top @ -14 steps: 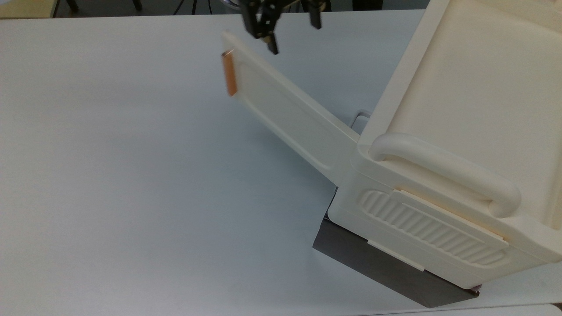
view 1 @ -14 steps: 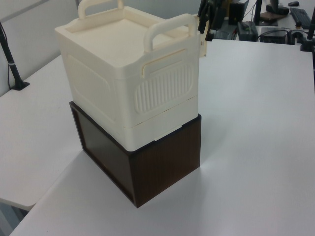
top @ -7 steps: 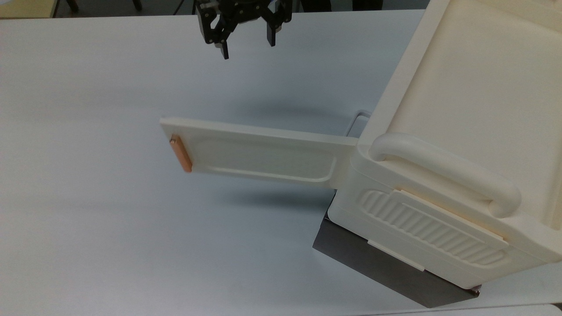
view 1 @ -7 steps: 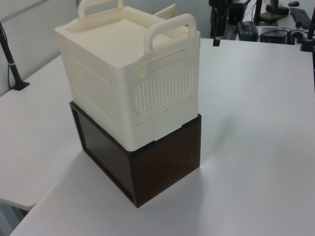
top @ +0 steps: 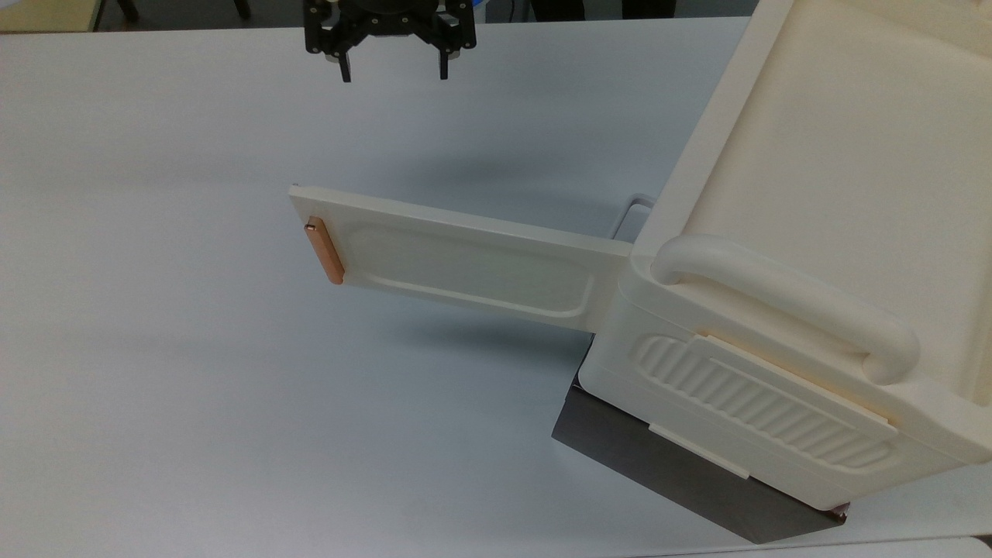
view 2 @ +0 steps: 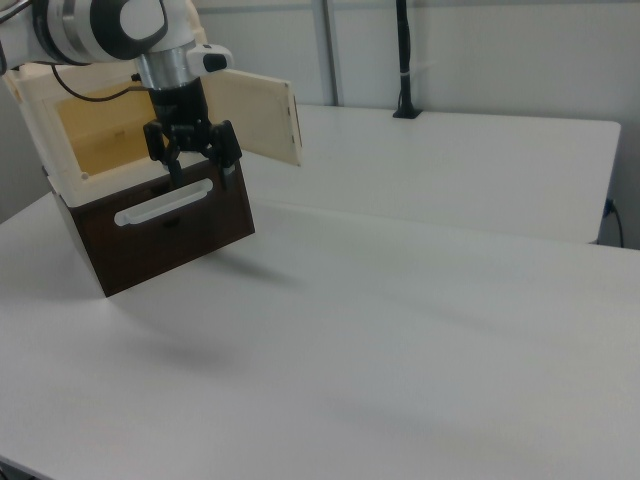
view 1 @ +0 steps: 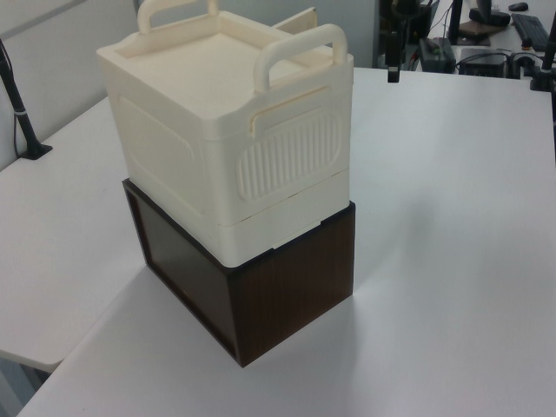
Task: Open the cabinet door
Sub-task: 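Release the door handle and lift the gripper away from the door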
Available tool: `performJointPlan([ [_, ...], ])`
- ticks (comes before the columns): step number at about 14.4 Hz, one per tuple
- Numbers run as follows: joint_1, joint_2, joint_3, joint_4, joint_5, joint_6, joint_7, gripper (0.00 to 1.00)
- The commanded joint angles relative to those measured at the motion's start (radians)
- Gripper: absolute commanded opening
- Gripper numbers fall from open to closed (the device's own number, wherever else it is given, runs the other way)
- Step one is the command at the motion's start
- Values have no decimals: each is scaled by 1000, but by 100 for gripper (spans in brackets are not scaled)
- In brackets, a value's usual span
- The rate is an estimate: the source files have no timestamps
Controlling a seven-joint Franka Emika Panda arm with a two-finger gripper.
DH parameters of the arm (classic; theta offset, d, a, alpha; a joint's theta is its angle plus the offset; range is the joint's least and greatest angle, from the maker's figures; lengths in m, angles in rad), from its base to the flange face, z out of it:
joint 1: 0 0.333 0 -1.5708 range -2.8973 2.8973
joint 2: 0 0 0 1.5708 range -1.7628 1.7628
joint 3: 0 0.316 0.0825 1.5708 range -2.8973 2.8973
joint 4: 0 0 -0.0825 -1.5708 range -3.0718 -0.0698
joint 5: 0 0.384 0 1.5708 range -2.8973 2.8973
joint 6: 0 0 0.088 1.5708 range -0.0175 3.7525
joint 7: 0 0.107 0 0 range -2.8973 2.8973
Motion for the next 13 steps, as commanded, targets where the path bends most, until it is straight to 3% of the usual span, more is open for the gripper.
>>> performJointPlan([
  [1, 10, -59, -19, -72, -9, -8, 94, 100],
  [6, 5, -93, -19, -119, -3, 52, 89, 100],
  [13, -1, -104, -20, -118, 3, 49, 99, 100],
])
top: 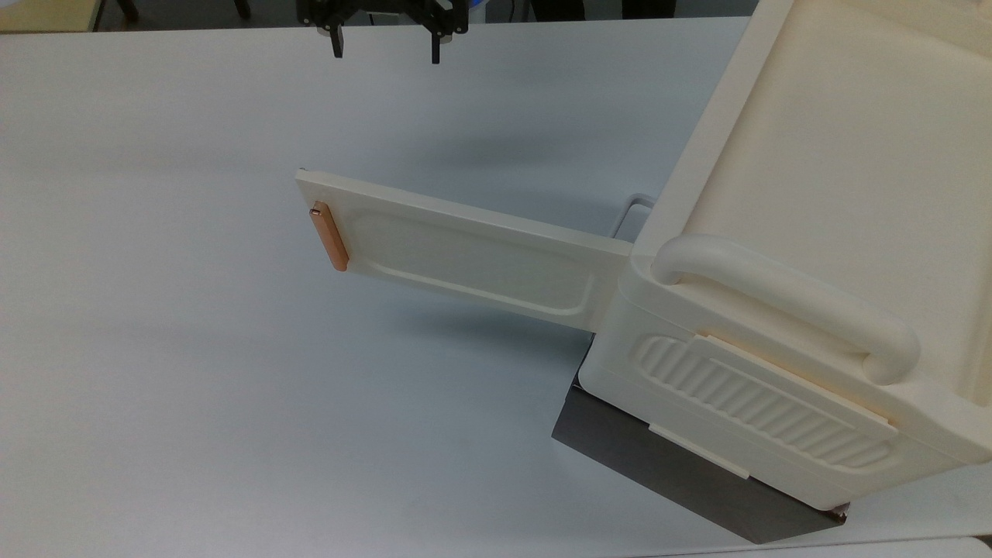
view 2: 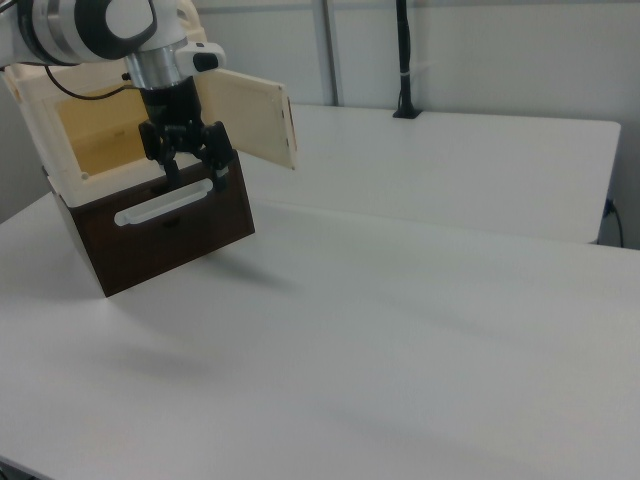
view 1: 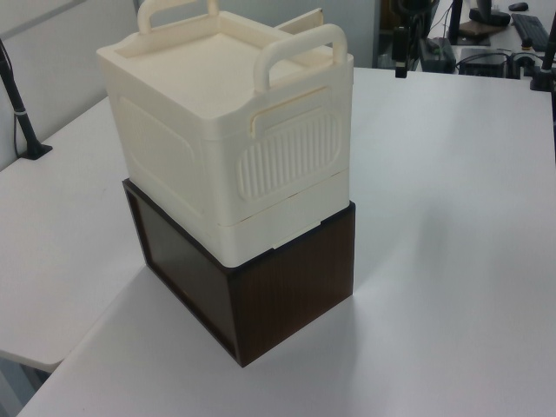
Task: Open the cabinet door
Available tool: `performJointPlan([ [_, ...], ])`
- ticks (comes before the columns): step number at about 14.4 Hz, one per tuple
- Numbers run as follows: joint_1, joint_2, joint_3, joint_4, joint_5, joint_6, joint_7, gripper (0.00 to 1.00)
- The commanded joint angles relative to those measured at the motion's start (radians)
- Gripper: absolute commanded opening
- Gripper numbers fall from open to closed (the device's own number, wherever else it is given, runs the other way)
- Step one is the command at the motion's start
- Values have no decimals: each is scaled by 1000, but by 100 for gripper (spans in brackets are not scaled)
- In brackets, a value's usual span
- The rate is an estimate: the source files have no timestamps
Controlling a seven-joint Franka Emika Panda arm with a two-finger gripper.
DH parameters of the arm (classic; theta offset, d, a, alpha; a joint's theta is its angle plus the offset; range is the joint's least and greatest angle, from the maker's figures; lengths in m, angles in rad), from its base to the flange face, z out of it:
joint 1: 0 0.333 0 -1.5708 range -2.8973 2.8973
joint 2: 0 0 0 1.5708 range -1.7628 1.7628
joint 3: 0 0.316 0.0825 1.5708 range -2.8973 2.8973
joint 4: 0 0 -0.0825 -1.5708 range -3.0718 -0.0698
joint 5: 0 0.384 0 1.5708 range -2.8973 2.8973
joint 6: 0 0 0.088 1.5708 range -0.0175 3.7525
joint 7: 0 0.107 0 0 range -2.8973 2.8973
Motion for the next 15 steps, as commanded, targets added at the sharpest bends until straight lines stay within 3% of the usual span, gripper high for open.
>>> performJointPlan([
  [1, 1, -37, -7, -49, 7, 33, 21, 100],
  [4, 16, -43, -35, -52, 14, 36, 39, 100],
  [7, 196, -47, -200, -55, 15, 33, 42, 100],
  [15, 217, -49, -217, -55, 24, 28, 42, 100],
])
